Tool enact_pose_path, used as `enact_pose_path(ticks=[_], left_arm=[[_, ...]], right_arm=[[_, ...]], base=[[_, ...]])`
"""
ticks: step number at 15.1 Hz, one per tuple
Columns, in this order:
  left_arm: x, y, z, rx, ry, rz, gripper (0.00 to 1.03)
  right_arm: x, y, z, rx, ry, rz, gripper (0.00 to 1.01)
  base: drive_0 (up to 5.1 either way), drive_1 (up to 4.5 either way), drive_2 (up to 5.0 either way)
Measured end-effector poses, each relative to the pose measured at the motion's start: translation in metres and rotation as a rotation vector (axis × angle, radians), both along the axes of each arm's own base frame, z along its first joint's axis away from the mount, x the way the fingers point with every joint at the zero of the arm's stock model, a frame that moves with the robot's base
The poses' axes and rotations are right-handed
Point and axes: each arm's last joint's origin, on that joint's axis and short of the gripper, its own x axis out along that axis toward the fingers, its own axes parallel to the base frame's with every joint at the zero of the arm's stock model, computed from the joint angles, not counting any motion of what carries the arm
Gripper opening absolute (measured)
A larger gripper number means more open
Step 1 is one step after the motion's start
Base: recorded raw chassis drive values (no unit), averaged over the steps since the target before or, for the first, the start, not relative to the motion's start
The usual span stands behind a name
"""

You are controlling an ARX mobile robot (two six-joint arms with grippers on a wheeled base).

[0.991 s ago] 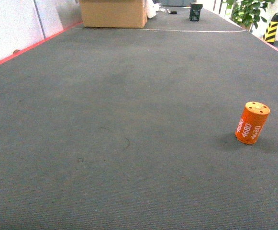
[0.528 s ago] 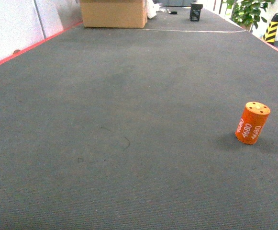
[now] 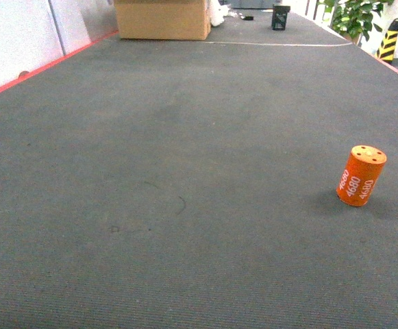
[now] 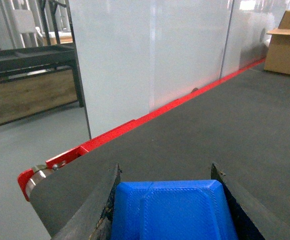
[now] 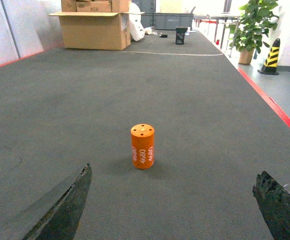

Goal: Sort blue parts and orange caps into right shelf containers

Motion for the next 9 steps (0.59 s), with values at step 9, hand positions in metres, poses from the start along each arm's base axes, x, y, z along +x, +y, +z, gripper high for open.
enact_pose_path(ticks=[9], left_arm=[[-0.015,0.003,-0.006,0.015,0.037,0.101,0.41]], right_arm=[[0.000,0.000,0.000,0.000,0.000,0.000,0.98]], base=[[0.0,0.00,0.0]])
